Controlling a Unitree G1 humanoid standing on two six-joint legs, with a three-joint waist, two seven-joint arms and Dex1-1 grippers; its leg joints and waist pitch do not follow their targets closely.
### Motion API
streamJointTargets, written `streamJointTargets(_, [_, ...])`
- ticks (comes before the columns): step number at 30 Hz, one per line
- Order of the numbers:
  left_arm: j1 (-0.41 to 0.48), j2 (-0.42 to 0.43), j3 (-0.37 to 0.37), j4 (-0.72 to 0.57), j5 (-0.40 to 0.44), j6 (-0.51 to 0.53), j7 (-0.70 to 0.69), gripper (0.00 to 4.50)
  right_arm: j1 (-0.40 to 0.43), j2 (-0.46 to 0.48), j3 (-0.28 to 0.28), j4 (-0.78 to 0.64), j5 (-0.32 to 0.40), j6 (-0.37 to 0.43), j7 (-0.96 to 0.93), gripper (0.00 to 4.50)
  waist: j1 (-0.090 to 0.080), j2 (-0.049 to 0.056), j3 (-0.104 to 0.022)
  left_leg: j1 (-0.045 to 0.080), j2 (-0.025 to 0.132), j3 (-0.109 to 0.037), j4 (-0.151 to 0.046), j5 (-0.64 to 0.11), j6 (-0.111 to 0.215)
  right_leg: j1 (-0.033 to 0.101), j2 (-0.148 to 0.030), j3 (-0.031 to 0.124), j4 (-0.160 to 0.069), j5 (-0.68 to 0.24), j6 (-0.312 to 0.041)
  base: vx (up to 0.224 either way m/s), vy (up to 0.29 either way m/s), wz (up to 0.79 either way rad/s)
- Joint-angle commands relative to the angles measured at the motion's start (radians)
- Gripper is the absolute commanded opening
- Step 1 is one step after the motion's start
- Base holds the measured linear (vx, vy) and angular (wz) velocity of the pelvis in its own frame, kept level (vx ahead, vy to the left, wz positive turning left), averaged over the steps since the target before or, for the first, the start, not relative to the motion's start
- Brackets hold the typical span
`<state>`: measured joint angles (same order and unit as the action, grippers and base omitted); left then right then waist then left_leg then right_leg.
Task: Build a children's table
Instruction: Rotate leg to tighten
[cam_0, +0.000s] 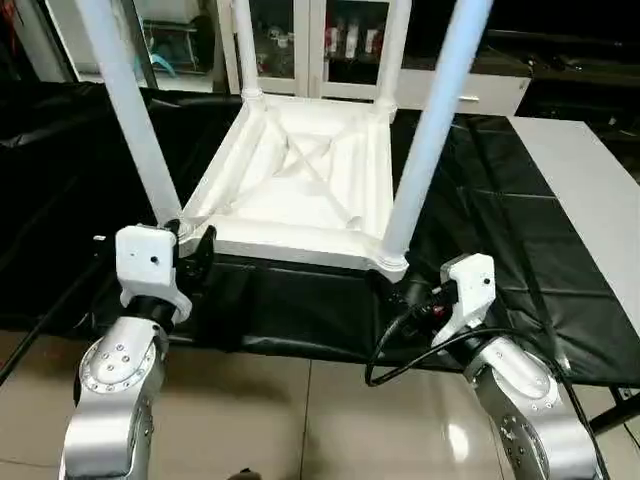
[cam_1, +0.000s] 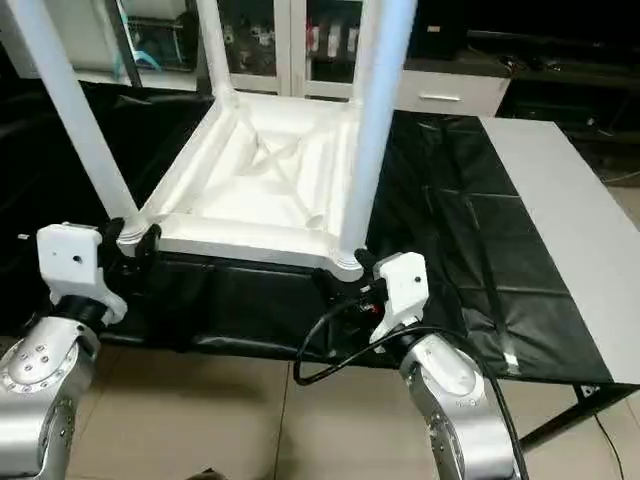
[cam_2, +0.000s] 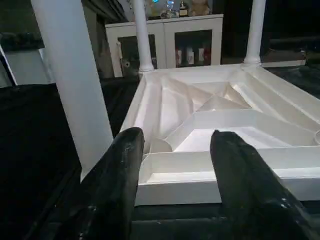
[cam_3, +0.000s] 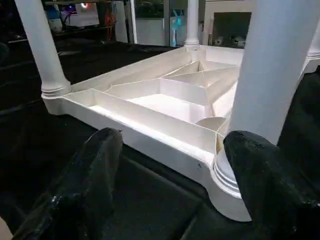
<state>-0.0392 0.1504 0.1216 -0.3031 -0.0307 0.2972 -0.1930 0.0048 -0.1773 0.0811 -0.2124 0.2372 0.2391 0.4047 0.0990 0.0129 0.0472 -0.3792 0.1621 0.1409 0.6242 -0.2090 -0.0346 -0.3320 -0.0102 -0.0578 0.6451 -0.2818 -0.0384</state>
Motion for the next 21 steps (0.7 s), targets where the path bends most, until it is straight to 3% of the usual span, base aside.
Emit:
streamJointTargets(1, [-0.008,0.008,0.001,0.006,-0.008,0.005,-0.001,2.4,-0.009,0.006,-0.014,0.005,-0.003,-0.003,-0.013,3.55,0.033,-0.007,-0.05,-0.071,0.066,-0.067,0.064,-0.06,0.152,0.078,-0.329,0.201,-0.157,-0.062,-0.19,0.004,0.117,0.0])
streamJointTargets(2, [-0.01,0.009,0.0,0.007,-0.008,0.007,-0.001,2.4,-0.013,0.008,-0.018,0.006,-0.002,-0.002,-0.018,3.55,0.036,-0.006,-0.051,-0.084,0.061,-0.078,0.089,-0.064,0.146,0.079,-0.337,0.215,-0.159,-0.047,-0.195,0.007,0.165,-0.08])
streamJointTargets(3, [-0.015,0.006,-0.001,0.01,-0.006,0.006,0.001,2.4,-0.02,0.008,-0.024,0.011,-0.002,-0.002,-0.027,3.55,0.034,-0.006,-0.045,-0.091,0.056,-0.093,0.084,-0.045,0.127,0.068,-0.305,0.19,-0.152,-0.034,-0.22,0.007,0.165,-0.08])
streamJointTargets(4, [-0.016,0.004,-0.003,0.011,-0.001,0.001,0.006,2.4,-0.024,0.007,-0.025,0.013,-0.003,-0.002,-0.03,3.55,0.032,-0.001,-0.052,-0.075,0.04,-0.082,0.032,0.01,0.151,0.063,-0.23,0.148,-0.135,-0.008,-0.239,0.008,0.221,-0.02])
streamJointTargets(5, [-0.019,-0.002,-0.004,0.013,0.003,-0.005,0.016,2.4,-0.029,0.007,-0.027,0.017,-0.004,-0.003,-0.034,3.55,0.033,0.011,-0.06,-0.05,0.039,-0.073,-0.001,0.057,0.194,0.051,-0.192,0.122,-0.123,0.008,-0.241,0.007,0.28,0.14])
streamJointTargets(6, [-0.02,-0.004,-0.004,0.013,0.004,-0.007,0.019,2.4,-0.03,0.007,-0.027,0.018,-0.005,-0.004,-0.035,3.55,0.006,0.04,-0.068,0.029,0.04,-0.062,-0.053,0.137,0.346,-0.01,-0.086,0.049,-0.057,0.025,-0.209,0.007,0.28,0.14])
streamJointTargets(7, [-0.021,-0.004,-0.01,0.014,0.025,-0.013,0.036,2.4,-0.034,0.008,-0.028,0.021,-0.007,-0.006,-0.038,3.55,-0.043,0.063,-0.069,0.101,0.07,-0.103,-0.071,0.152,0.538,-0.085,-0.026,-0.018,0.076,-0.063,-0.114,0.007,0.313,0.11])
streamJointTargets(8, [-0.024,-0.004,-0.012,0.018,0.036,-0.015,0.047,2.4,-0.038,0.009,-0.029,0.024,-0.008,-0.007,-0.039,3.55,-0.034,0.056,-0.069,0.06,0.097,-0.102,-0.081,0.245,0.55,-0.102,-0.032,-0.031,0.125,-0.057,-0.011,-0.024,0.291,0.04])
streamJointTargets(9, [-0.024,0.003,-0.025,0.022,0.059,-0.019,0.056,2.4,-0.041,0.01,-0.029,0.028,-0.01,-0.008,-0.04,3.55,-0.033,0.047,-0.064,0.033,0.117,-0.101,-0.09,0.296,0.536,-0.1,-0.042,-0.021,0.12,-0.039,0.018,-0.024,0.291,0.04])
streamJointTargets(10, [-0.027,0.011,-0.041,0.026,0.08,-0.022,0.065,2.4,-0.047,0.012,-0.029,0.033,-0.013,-0.012,-0.042,3.55,-0.019,0.04,-0.067,0.0,0.132,-0.098,-0.108,0.226,0.326,-0.062,-0.068,0.005,0.061,0.024,-0.004,-0.072,0.238,0.02])
streamJointTargets(11, [-0.03,0.011,-0.043,0.028,0.081,-0.023,0.067,2.4,-0.049,0.012,-0.03,0.036,-0.014,-0.012,-0.042,3.55,-0.023,0.036,-0.074,0.018,0.143,-0.113,-0.113,0.148,0.249,-0.062,-0.08,0.017,0.045,0.029,-0.029,-0.084,0.169,0.01])
streamJointTargets(12, [-0.033,0.011,-0.043,0.03,0.079,-0.023,0.069,2.4,-0.051,0.012,-0.032,0.038,-0.014,-0.013,-0.043,3.55,-0.03,0.038,-0.08,0.035,0.164,-0.138,-0.116,0.084,0.19,-0.07,-0.085,0.021,0.043,0.019,-0.067,-0.084,0.169,0.01])
streamJointTargets(13, [-0.036,0.011,-0.043,0.03,0.085,-0.024,0.077,2.4,-0.053,0.011,-0.034,0.04,-0.015,-0.013,-0.043,3.55,-0.038,0.053,-0.067,0.018,0.191,-0.151,-0.152,-0.079,0.105,-0.078,-0.055,0.0,0.07,-0.059,-0.06,-0.101,0.121,0.05])
streamJointTargets(14, [-0.043,0.001,-0.034,0.032,0.068,-0.009,0.08,2.4,-0.055,0.011,-0.038,0.042,-0.015,-0.012,-0.045,3.55,-0.041,0.058,-0.065,0.009,0.199,-0.153,-0.172,-0.176,0.064,-0.08,-0.048,-0.009,0.094,-0.086,-0.029,-0.128,0.074,0.04])
streamJointTargets(15, [-0.047,0.0,-0.031,0.032,0.068,-0.003,0.085,2.4,-0.056,0.011,-0.042,0.045,-0.014,-0.012,-0.048,3.55,-0.039,0.056,-0.067,0.007,0.18,-0.142,-0.185,-0.35,0.018,-0.078,-0.046,-0.011,0.11,-0.089,0.043,-0.128,0.074,0.04])
streamJointTargets(16, [-0.051,-0.003,-0.024,0.034,0.06,-0.014,0.083,2.4,-0.059,0.01,-0.048,0.049,-0.014,-0.012,-0.052,3.55,-0.036,0.05,-0.058,-0.004,0.155,-0.125,-0.198,-0.495,0.016,-0.065,-0.053,0.0,0.096,-0.059,0.056,-0.135,-0.005,0.03])
streamJointTargets(17, [-0.055,-0.003,-0.021,0.038,0.052,-0.014,0.077,2.4,-0.061,0.011,-0.051,0.049,-0.014,-0.011,-0.054,3.55,-0.034,0.04,-0.053,-0.02,0.114,-0.097,-0.205,-0.63,-0.002,-0.04,-0.075,0.017,0.055,-0.046,0.04,-0.138,-0.067,0.01])
streamJointTargets(18, [-0.055,-0.003,-0.021,0.038,0.052,-0.014,0.077,2.4,-0.061,0.011,-0.051,0.049,-0.014,-0.011,-0.054,3.55,-0.036,0.02,-0.052,-0.03,0.083,-0.083,-0.186,-0.663,-0.019,-0.033,-0.098,0.039,0.013,-0.084,0.03,-0.138,-0.067,0.01])
streamJointTargets(19, [-0.058,-0.014,-0.011,0.042,0.025,-0.006,0.071,2.4,-0.063,0.011,-0.053,0.048,-0.016,-0.009,-0.06,3.55,-0.018,-0.036,-0.038,-0.006,-0.012,-0.046,0.07,-0.255,0.0,-0.074,-0.281,0.111,-0.191,-0.676,0.042,-0.143,-0.097,-0.09])
streamJointTargets(20, [-0.059,-0.02,-0.008,0.043,0.017,-0.004,0.072,2.4,-0.066,0.01,-0.053,0.048,-0.017,-0.007,-0.062,3.55,-0.016,-0.026,-0.036,-0.045,-0.015,-0.078,0.094,-0.074,0.013,-0.045,-0.288,0.134,-0.187,-0.758,0.06,-0.086,-0.064,-0.35])
streamJointTargets(21, [-0.059,-0.02,-0.008,0.043,0.017,-0.004,0.072,2.4,-0.066,0.01,-0.053,0.048,-0.017,-0.007,-0.062,3.55,-0.017,-0.024,-0.017,-0.071,-0.008,-0.076,0.07,-0.02,-0.026,-0.019,-0.264,0.079,-0.177,-0.805,0.076,-0.086,-0.064,-0.35])
